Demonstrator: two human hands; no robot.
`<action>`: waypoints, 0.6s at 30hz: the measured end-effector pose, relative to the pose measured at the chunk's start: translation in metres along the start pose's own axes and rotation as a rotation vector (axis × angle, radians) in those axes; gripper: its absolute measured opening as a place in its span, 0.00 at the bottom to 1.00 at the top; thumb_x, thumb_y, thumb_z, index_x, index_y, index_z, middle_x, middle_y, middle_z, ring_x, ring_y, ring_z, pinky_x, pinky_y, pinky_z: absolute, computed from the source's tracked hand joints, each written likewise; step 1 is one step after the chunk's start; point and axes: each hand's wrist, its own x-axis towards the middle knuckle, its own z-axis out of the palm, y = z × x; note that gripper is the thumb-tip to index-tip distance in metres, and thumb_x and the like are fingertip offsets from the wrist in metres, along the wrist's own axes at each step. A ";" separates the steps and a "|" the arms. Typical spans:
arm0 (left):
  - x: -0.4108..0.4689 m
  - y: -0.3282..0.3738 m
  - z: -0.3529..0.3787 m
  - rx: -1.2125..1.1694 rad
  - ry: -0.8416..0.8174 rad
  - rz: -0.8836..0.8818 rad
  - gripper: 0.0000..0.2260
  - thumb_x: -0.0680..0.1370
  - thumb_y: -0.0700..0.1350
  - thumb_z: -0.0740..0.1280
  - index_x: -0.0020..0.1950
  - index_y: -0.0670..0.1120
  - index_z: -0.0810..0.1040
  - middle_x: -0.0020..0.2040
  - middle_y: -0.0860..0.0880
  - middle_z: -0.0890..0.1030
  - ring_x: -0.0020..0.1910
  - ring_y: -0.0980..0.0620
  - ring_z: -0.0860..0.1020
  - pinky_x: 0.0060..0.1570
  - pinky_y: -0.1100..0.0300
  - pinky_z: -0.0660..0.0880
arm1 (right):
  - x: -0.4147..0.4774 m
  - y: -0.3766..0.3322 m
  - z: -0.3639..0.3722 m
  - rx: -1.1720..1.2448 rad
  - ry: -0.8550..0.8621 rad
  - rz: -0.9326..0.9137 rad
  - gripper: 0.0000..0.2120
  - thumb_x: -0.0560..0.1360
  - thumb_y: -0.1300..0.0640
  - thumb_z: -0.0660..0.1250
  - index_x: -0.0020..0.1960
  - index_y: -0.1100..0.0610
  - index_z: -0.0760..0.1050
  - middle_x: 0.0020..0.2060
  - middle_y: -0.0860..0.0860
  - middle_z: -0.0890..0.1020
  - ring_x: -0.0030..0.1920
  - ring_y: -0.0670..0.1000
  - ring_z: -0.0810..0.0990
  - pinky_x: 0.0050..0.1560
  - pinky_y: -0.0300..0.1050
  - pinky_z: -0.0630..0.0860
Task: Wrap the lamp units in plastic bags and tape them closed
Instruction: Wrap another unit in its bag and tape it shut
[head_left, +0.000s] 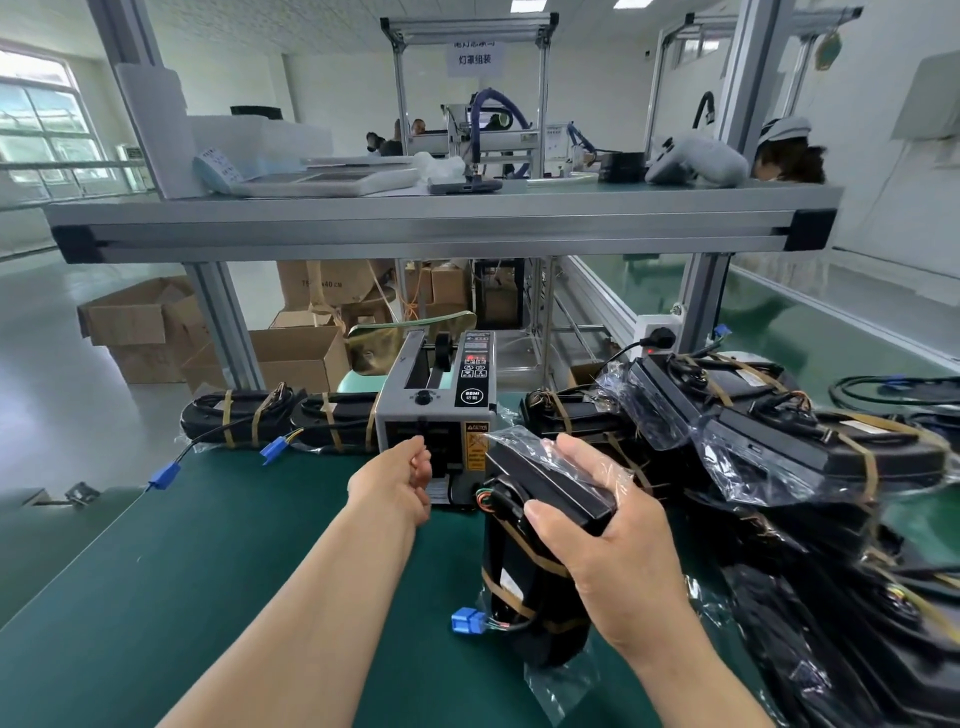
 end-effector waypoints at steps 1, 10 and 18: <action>0.001 0.000 0.002 -0.010 0.017 0.005 0.10 0.79 0.46 0.69 0.39 0.48 0.74 0.22 0.56 0.72 0.17 0.62 0.69 0.22 0.68 0.57 | 0.000 0.000 0.000 0.005 -0.005 -0.004 0.28 0.71 0.60 0.77 0.68 0.47 0.75 0.56 0.41 0.84 0.57 0.41 0.82 0.66 0.47 0.77; 0.000 -0.007 0.006 -0.095 0.078 0.153 0.07 0.77 0.41 0.67 0.42 0.48 0.70 0.28 0.55 0.71 0.22 0.61 0.68 0.17 0.68 0.56 | 0.000 0.006 0.002 0.020 -0.035 -0.055 0.29 0.64 0.49 0.74 0.65 0.43 0.76 0.56 0.40 0.84 0.59 0.41 0.81 0.66 0.47 0.76; -0.073 -0.017 -0.017 -0.050 -0.240 0.530 0.11 0.76 0.39 0.69 0.34 0.48 0.77 0.29 0.53 0.74 0.25 0.58 0.70 0.26 0.67 0.69 | 0.001 0.009 0.004 0.153 -0.025 -0.089 0.20 0.68 0.45 0.71 0.59 0.46 0.83 0.53 0.43 0.86 0.57 0.47 0.84 0.64 0.55 0.77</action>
